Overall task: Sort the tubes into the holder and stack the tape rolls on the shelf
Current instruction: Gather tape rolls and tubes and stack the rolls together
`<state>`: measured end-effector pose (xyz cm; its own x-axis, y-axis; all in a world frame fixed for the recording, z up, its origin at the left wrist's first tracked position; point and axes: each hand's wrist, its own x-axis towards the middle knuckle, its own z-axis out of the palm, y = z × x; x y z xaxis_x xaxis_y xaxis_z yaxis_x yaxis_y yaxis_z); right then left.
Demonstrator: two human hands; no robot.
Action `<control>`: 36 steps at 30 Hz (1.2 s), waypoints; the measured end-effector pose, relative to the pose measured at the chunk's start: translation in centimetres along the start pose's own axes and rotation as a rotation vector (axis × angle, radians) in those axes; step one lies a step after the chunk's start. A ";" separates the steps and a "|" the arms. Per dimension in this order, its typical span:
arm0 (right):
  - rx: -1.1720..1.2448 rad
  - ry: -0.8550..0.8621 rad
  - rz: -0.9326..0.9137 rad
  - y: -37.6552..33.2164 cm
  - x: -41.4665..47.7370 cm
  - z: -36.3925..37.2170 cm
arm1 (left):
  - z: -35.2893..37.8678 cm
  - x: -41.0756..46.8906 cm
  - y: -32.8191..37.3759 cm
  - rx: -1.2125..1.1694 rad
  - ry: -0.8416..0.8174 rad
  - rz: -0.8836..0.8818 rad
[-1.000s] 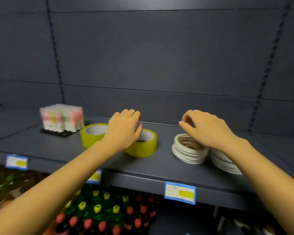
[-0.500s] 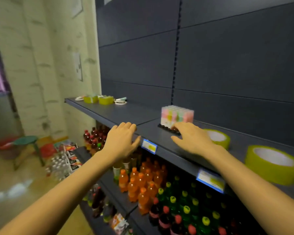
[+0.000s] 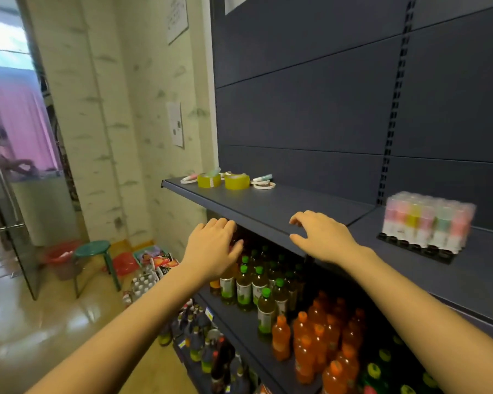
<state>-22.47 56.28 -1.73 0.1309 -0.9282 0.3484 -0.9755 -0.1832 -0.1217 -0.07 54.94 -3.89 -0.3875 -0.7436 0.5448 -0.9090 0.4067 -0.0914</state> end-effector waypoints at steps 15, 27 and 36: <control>-0.055 -0.068 0.038 -3.0 18.4 7.8 | 8.5 9.9 -12.5 -0.075 0.048 -0.062; -0.074 -0.014 0.131 -1.2 35.1 12.1 | 16.0 22.7 -21.6 -0.098 0.031 -0.007; -0.063 -0.017 0.224 -0.1 42.4 13.9 | 20.7 29.4 -25.5 -0.188 0.009 0.051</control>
<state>-14.32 12.45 0.12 -0.0879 -0.9489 0.3031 -0.9895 0.0482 -0.1363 8.56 11.70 -2.81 -0.4302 -0.7152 0.5508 -0.8432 0.5362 0.0378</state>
